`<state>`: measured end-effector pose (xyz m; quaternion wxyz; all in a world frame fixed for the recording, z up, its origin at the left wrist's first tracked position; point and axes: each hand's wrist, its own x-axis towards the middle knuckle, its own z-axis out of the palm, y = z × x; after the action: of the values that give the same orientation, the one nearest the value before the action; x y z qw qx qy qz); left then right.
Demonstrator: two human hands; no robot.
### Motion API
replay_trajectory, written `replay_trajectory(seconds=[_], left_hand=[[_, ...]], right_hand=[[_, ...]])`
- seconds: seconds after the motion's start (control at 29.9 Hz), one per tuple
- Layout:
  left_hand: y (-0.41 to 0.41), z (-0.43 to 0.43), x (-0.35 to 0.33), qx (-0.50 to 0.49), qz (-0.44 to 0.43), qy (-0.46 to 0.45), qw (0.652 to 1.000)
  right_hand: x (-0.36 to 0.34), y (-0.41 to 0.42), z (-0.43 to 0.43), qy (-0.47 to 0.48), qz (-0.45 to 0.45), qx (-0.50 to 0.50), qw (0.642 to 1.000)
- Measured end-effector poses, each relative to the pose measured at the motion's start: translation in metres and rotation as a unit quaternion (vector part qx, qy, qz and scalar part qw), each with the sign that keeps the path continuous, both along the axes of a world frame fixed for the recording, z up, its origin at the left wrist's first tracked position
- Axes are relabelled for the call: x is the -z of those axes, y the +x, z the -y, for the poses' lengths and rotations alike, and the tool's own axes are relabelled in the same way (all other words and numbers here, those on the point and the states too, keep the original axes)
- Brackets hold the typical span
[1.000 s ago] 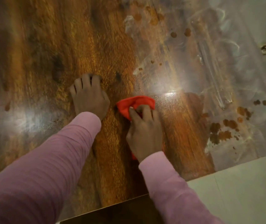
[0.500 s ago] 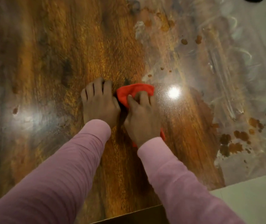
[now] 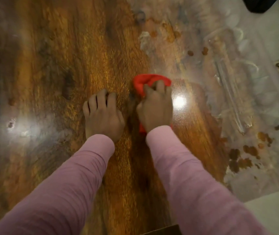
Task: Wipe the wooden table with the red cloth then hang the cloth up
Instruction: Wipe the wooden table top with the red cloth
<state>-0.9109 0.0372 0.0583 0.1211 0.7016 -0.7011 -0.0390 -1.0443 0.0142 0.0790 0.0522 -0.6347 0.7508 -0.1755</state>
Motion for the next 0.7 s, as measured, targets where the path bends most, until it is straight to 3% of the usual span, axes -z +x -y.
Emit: replay_trajectory(seconds=[0.13,0.3,0.4,0.6,0.7], left_hand=[[0.002,0.0,-0.003,0.005,-0.007,0.005,1.0],[0.001,-0.001,-0.003,-0.001,-0.02,0.007,1.0],[0.0,0.002,-0.004,-0.001,-0.007,0.012,1.0],[-0.014,0.053,-0.009,-0.012,0.031,-0.005,0.999],[-0.021,0.096,-0.012,-0.016,0.042,-0.019,0.999]], right_hand=[[-0.002,-0.012,0.001,-0.006,-0.016,-0.087,0.996],[-0.003,-0.101,0.045,0.023,0.017,0.104,0.994],[-0.002,-0.091,0.054,0.016,0.016,0.15,0.988],[0.001,-0.011,0.034,-0.008,0.018,-0.079,0.997],[0.002,-0.052,0.049,-0.01,0.019,-0.046,0.999]])
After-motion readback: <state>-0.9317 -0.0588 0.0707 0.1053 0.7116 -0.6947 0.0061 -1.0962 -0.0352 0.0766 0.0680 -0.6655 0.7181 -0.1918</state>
